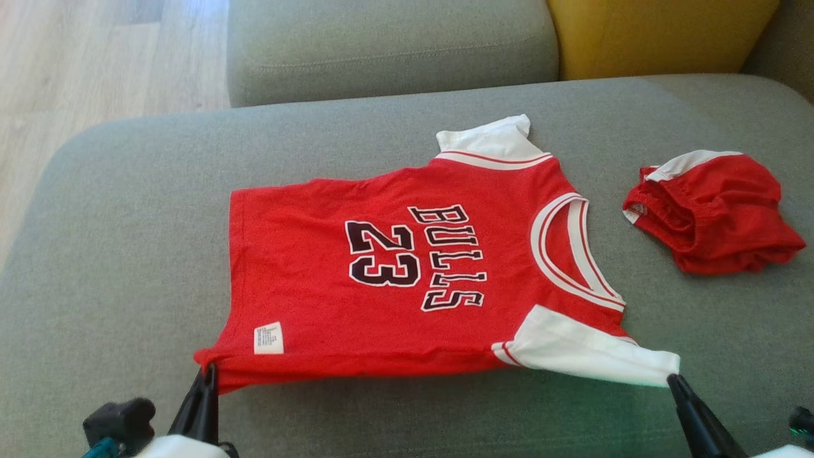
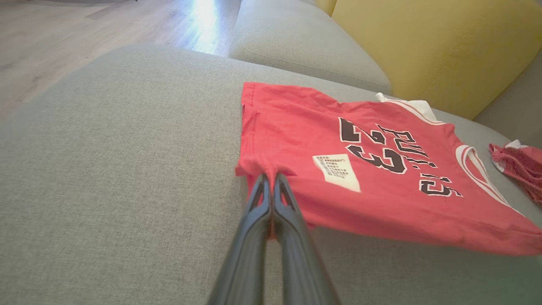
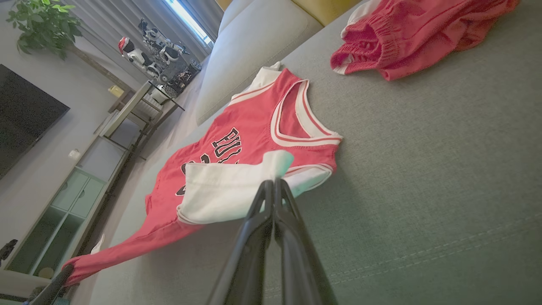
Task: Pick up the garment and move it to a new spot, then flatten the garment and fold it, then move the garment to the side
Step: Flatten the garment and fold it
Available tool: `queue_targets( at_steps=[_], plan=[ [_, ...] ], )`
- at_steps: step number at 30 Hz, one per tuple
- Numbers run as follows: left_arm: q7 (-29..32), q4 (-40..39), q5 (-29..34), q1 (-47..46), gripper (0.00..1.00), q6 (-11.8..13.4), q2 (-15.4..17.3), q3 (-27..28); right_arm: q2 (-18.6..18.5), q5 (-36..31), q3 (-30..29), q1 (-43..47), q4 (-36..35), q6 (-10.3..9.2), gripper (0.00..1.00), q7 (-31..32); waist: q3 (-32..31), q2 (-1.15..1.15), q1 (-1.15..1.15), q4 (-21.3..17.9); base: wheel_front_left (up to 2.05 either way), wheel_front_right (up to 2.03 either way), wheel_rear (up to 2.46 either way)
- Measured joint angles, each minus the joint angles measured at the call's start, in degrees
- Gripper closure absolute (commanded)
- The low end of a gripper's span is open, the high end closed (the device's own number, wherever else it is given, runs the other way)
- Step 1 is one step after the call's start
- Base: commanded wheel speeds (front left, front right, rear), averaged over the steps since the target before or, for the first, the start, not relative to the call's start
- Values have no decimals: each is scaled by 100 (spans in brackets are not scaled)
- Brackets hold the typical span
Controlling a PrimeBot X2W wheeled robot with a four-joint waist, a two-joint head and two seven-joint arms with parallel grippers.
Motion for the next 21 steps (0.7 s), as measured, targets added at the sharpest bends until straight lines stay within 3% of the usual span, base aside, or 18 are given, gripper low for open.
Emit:
queue_targets(
  at_steps=[8,21],
  plan=[
    [480,133,42,-438,100,-146,238,-168,-32,-493,136,-849,222,0,100,94,337,0,0,67,0,0,0],
    [644,926,-190,-1931,100,-520,296,-140,-862,-730,976,-2875,1472,0,100,-550,1147,0,0,137,0,0,0]
  ],
)
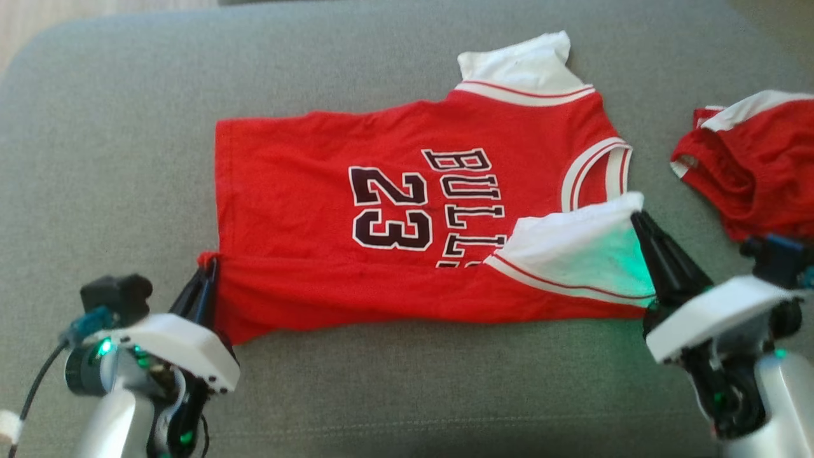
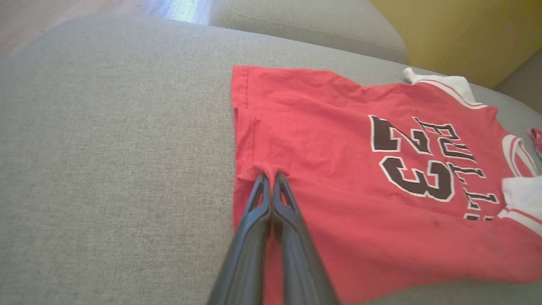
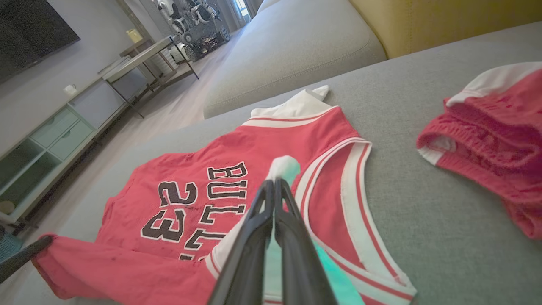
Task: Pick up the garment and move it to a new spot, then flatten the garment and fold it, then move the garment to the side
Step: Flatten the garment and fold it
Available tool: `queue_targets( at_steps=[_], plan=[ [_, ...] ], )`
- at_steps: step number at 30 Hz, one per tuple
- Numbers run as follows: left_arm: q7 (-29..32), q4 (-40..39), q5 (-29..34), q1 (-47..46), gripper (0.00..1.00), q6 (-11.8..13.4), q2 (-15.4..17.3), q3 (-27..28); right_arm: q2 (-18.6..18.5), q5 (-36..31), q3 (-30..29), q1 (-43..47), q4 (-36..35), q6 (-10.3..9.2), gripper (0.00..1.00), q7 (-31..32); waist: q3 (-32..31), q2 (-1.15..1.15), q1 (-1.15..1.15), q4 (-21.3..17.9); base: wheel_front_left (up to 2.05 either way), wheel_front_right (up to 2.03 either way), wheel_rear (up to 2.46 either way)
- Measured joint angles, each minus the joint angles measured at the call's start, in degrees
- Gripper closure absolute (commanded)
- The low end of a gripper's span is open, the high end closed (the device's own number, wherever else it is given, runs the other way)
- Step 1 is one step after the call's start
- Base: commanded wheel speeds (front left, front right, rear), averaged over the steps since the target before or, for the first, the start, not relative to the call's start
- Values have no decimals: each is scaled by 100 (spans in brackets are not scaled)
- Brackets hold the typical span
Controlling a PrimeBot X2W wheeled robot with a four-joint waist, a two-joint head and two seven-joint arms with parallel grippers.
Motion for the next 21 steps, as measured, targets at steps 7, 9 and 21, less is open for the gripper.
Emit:
queue_targets(
  at_steps=[7,9,21],
  plan=[
    [-76,610,-92,-320,100,-152,-35,-23,-383,-63,411,-690,894,0,100,-416,297,0,0,32,0,0,0],
    [-78,766,-133,-380,0,-208,-55,-46,-403,-91,458,-808,1109,0,70,-527,324,0,0,47,0,0,0],
    [-1347,727,10,-334,0,-186,-303,-83,-38,-220,4,-700,1252,0,0,-1631,78,0,0,119,0,0,0]
  ],
)
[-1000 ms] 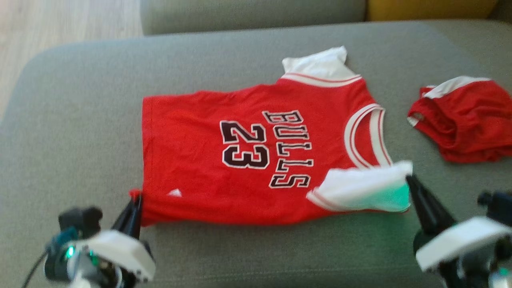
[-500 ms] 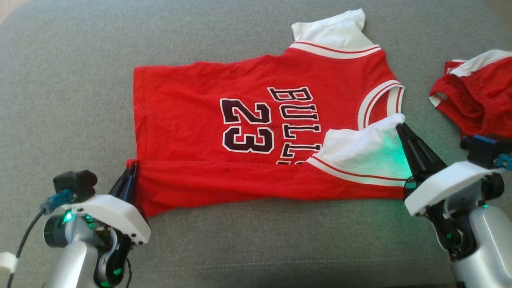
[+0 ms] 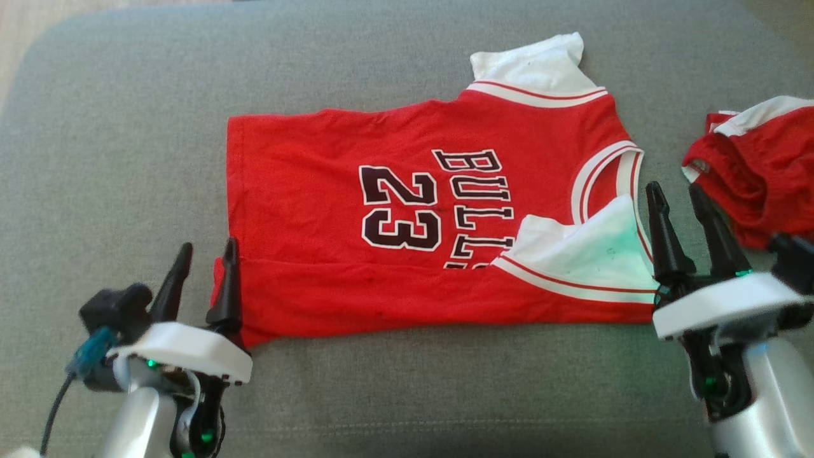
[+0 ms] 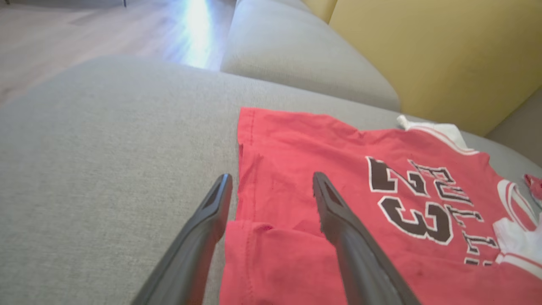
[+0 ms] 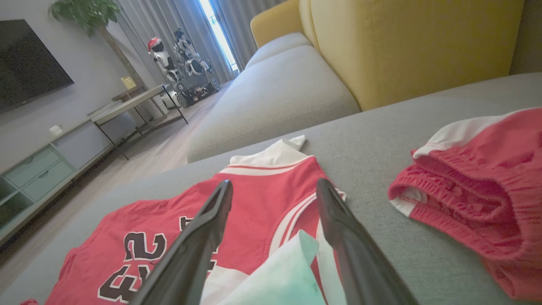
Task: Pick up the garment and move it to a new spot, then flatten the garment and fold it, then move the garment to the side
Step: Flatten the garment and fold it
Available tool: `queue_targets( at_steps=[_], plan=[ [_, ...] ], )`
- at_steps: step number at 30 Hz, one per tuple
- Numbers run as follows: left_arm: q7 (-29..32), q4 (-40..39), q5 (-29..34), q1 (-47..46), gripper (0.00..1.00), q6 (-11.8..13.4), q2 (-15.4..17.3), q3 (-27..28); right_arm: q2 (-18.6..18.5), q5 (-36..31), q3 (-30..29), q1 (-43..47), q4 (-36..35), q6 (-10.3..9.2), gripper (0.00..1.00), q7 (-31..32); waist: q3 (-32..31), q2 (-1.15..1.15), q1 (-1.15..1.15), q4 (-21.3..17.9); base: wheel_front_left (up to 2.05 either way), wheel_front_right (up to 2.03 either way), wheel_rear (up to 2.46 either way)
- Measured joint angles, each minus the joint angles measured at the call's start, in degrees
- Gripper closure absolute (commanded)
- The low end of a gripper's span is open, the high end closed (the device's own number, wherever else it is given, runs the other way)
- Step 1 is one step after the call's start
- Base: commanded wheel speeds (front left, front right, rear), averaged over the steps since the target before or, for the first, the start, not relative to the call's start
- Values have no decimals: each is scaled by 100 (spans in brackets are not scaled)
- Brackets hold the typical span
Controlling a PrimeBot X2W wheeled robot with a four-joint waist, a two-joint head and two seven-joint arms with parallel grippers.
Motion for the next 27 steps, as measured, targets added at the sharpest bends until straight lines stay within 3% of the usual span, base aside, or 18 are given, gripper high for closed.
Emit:
queue_targets(
  at_steps=[7,13,27],
  plan=[
    [-505,-606,436,377,0,297,-76,105,268,-956,-341,564,-383,0,0,-413,-254,0,0,11,0,0,0],
    [-552,-734,753,888,0,304,-79,103,523,-1588,-433,1199,-657,0,0,-416,-578,0,0,23,0,0,0],
    [-552,-543,911,1280,0,285,-77,98,702,-1807,-460,1682,-909,0,0,-212,-885,0,0,8,0,0,0]
  ],
)
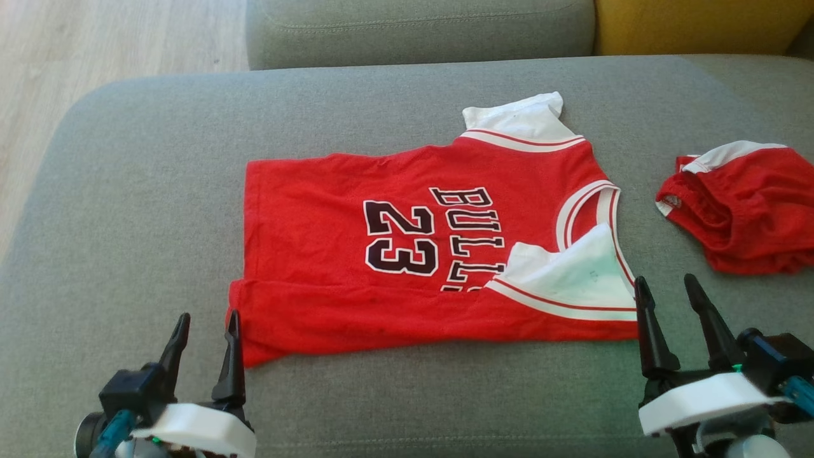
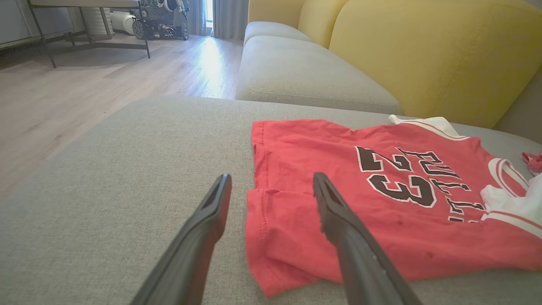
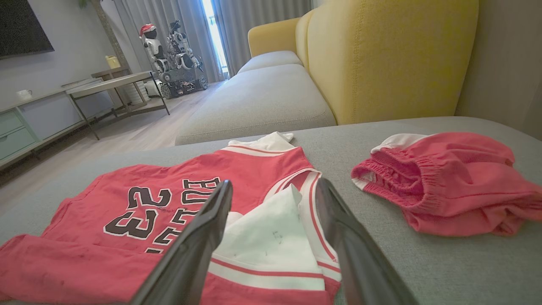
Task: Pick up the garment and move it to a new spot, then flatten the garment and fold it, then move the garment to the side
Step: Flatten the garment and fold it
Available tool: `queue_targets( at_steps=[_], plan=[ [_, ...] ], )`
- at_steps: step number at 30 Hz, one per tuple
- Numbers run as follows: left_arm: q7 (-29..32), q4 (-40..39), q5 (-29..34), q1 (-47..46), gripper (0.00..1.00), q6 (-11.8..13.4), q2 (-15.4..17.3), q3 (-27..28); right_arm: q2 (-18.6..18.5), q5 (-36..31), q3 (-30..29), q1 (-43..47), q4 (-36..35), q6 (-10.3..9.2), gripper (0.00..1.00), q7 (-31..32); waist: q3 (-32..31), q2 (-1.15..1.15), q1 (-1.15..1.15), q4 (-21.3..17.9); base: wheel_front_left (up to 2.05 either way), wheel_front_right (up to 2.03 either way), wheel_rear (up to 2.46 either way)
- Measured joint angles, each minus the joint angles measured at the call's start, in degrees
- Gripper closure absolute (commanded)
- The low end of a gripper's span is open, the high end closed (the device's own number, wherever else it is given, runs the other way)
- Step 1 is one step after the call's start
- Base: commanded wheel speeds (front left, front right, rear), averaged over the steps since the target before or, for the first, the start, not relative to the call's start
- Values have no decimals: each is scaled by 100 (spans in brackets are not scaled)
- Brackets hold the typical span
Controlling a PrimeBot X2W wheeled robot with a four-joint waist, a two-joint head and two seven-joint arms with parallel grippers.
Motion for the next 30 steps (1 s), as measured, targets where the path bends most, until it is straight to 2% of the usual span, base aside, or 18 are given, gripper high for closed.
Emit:
queue_targets(
  at_steps=[9,13,19,24,30],
  plan=[
    [1,115,-10,-13,0,-94,3,-9,23,0,-9,-1,8,0,0,55,23,0,0,-19,0,0,0],
    [318,257,-227,-22,0,-208,-22,-85,32,-36,-142,-3,177,0,0,326,93,0,0,0,0,0,0],
    [575,843,-501,-174,0,-308,-162,-171,40,-97,-181,-28,444,0,0,700,285,0,0,33,0,0,0],
    [664,1293,-637,-463,0,-450,-172,-166,88,-214,-290,-68,669,0,0,1134,466,0,0,27,0,0,0],
    [666,1741,-744,-860,0,-552,-169,-155,134,-303,-352,-327,876,0,0,1367,682,0,0,23,0,0,0]
  ],
)
